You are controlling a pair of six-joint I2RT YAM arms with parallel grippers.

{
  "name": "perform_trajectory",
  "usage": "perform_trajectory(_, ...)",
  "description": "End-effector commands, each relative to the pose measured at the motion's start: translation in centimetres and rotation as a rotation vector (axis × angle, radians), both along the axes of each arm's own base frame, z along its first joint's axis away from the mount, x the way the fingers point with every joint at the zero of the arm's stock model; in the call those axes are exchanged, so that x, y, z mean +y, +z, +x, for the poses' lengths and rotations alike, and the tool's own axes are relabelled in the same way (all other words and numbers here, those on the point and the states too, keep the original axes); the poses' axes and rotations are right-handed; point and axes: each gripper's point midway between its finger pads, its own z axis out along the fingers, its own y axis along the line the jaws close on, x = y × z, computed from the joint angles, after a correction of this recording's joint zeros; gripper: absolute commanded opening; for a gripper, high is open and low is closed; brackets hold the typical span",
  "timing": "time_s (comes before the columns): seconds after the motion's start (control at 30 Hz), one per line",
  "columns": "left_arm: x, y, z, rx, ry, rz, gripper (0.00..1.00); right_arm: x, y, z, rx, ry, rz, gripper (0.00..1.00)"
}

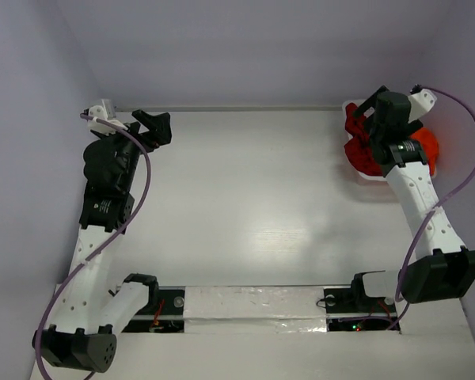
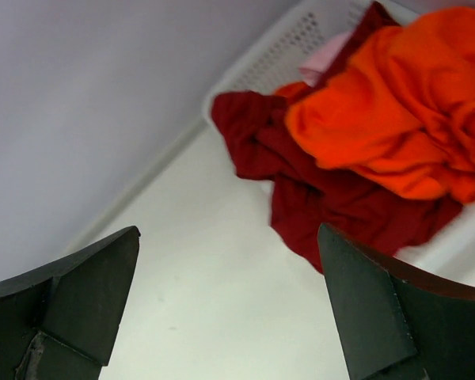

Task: Fold and stack the t-shirts
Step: Grab the tshirt from the pile

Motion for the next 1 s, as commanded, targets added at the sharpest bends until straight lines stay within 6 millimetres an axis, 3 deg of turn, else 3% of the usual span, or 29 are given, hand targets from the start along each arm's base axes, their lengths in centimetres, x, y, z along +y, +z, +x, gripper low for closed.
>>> perform_trajectory(0.0,1.4,2.8,-0.8,-0.069,0.098,0.033,0.99,-1.7,1.4,-2.9,0.029,-0.134,-0.093,1.00)
perform_trajectory(0.13,1.3,2.1,-0.2,-0.074,0.102,-0.011,0.99,-2.4,2.3,-3.8,-0.061,-0.141,-0.103,1.00)
perform_trajectory(0.2,1.3,1.8,0.1,-0.049,0.108,-0.055,0.99,-3.3,1.4,-4.2,-0.022,-0.151,-0.102,1.00)
perform_trajectory(0.33,0.4,-0.6,2.0,0.137,0.084,-0.043,0.99,-5.1,0.8,-4.1,0.008,-0.172,-0.102,1.00)
perform_trajectory(0.37,0.2,-1.1,2.2,0.166,0.077,-0.035,0.99,-5.9,-1.2,-3.9,0.102,-0.203,-0.112,1.00)
perform_trajectory(0.43,-0.2,-2.0,1.9,0.212,0.068,-0.033,0.99,-6.9,-0.8,-3.4,0.140,-0.241,-0.129,1.00)
perform_trajectory(0.47,-0.2,-2.2,1.7,0.216,0.063,-0.037,0.99,-7.5,-1.7,-3.5,0.183,-0.264,-0.132,1.00)
perform_trajectory(0.67,-0.3,-1.6,-0.5,0.171,0.035,-0.050,0.99,-8.1,-7.7,-0.5,0.306,-0.222,-0.066,1.00)
perform_trajectory(0.83,0.1,-0.6,-1.8,0.158,0.042,-0.020,0.99,-9.5,-10.2,0.2,0.337,-0.260,-0.020,0.82)
perform_trajectory(0.97,-0.5,-0.9,-1.6,0.157,0.019,-0.021,0.99,-9.5,-9.9,0.7,0.284,-0.239,0.015,0.76)
